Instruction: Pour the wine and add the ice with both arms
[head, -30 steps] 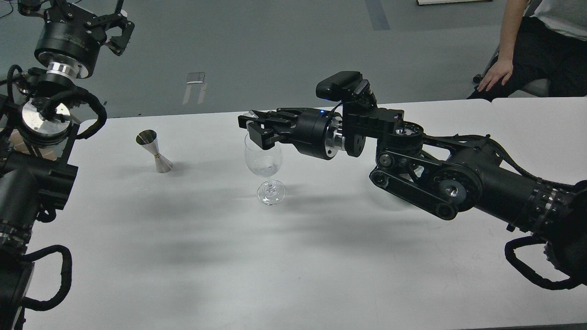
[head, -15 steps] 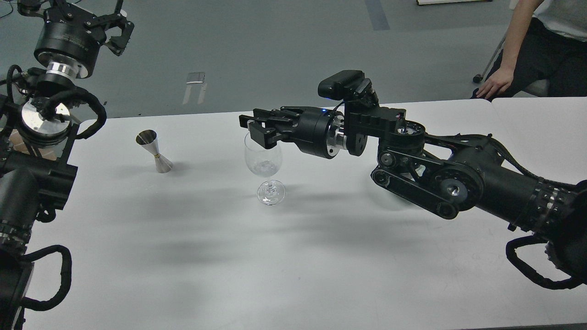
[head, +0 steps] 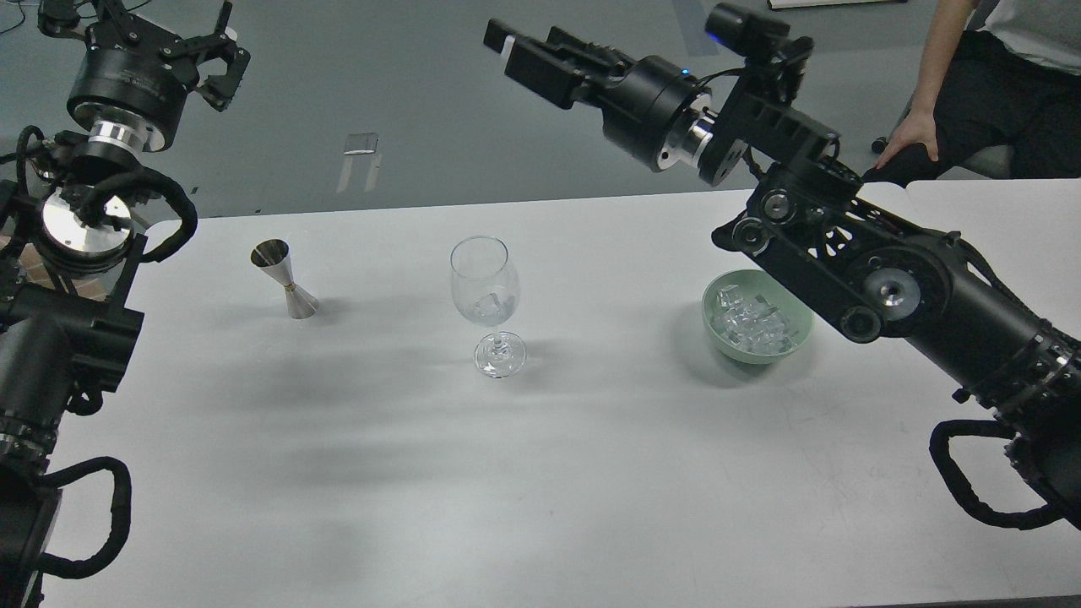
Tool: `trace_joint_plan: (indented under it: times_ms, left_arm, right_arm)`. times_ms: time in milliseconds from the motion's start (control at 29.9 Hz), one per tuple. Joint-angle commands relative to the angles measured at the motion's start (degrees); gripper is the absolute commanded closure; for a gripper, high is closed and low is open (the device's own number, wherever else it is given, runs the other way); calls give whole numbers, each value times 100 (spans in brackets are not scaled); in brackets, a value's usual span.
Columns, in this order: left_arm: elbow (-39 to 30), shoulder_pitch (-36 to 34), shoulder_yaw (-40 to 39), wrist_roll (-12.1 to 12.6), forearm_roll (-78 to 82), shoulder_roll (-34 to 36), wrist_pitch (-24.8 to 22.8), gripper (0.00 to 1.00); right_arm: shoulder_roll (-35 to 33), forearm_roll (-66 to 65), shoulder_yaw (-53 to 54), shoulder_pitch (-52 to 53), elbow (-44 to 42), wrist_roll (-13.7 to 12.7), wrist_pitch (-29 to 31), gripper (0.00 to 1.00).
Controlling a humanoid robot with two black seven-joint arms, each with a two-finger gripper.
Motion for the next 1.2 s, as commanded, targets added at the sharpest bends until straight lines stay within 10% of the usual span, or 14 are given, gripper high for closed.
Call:
trace_joint_plan:
  times_ms: [0,701,1169]
  left_arm:
    - [-1,80,20,30,0,-17,-85,2]
    - [78,783,-33,-40,97,-192,-278,2]
    - [8,1082,-279,-198,97,-342,-480,2]
  right_arm:
    - [43,190,940,-423,-9,8,-535,0]
    - [-64,5146,2524,-732,-703,52,-580,0]
    - [711,5350,2524,-810,-545,289,-414,0]
